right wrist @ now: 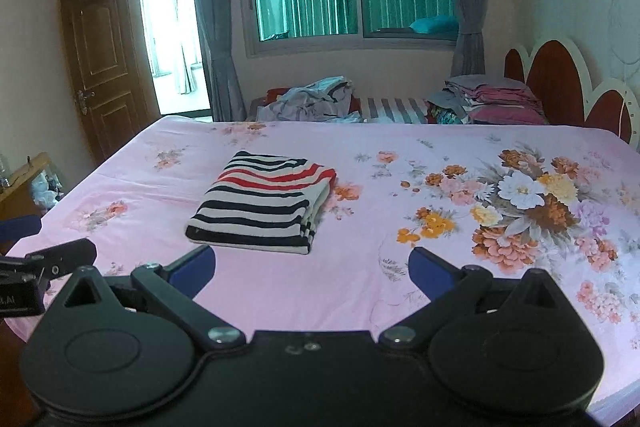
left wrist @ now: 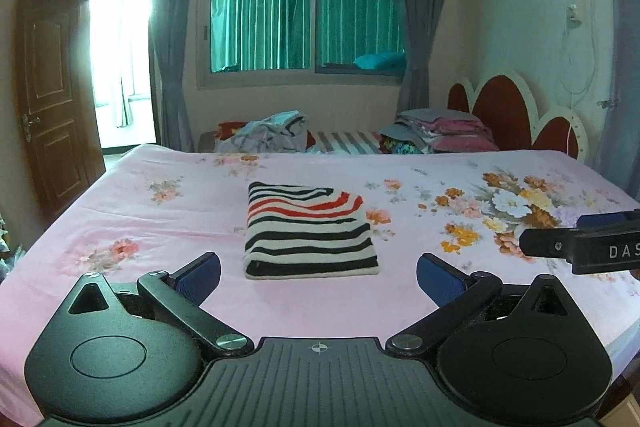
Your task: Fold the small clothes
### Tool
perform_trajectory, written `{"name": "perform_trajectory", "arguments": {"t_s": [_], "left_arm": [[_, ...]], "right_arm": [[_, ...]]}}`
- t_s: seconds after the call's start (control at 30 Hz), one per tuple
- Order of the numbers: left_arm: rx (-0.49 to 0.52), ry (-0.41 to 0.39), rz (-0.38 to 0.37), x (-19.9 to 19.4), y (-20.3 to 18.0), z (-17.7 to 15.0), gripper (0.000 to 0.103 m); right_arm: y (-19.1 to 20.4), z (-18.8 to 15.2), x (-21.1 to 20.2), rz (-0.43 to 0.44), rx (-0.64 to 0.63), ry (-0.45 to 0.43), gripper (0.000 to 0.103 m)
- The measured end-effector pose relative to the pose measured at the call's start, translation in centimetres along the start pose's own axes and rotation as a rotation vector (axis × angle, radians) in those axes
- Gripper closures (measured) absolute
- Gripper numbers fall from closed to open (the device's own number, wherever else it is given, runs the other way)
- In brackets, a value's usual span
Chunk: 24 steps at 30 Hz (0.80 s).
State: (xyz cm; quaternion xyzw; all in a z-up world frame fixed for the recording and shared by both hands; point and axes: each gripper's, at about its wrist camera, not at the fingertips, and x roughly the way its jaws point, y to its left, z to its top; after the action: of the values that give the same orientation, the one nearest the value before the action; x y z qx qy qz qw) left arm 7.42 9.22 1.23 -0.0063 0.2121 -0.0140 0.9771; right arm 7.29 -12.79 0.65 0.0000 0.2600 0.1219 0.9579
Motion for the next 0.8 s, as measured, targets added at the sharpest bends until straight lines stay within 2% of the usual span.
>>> {"name": "perform_trajectory", "arguments": {"t_s": [0.8], "left_arm": [[0.009,-0.013,0.0,0.5,-1.2,0.8,0.0]], "right_arm": [[-0.8,0.5,-0.4,-0.01,-0.012,-0.011,0.0]]}}
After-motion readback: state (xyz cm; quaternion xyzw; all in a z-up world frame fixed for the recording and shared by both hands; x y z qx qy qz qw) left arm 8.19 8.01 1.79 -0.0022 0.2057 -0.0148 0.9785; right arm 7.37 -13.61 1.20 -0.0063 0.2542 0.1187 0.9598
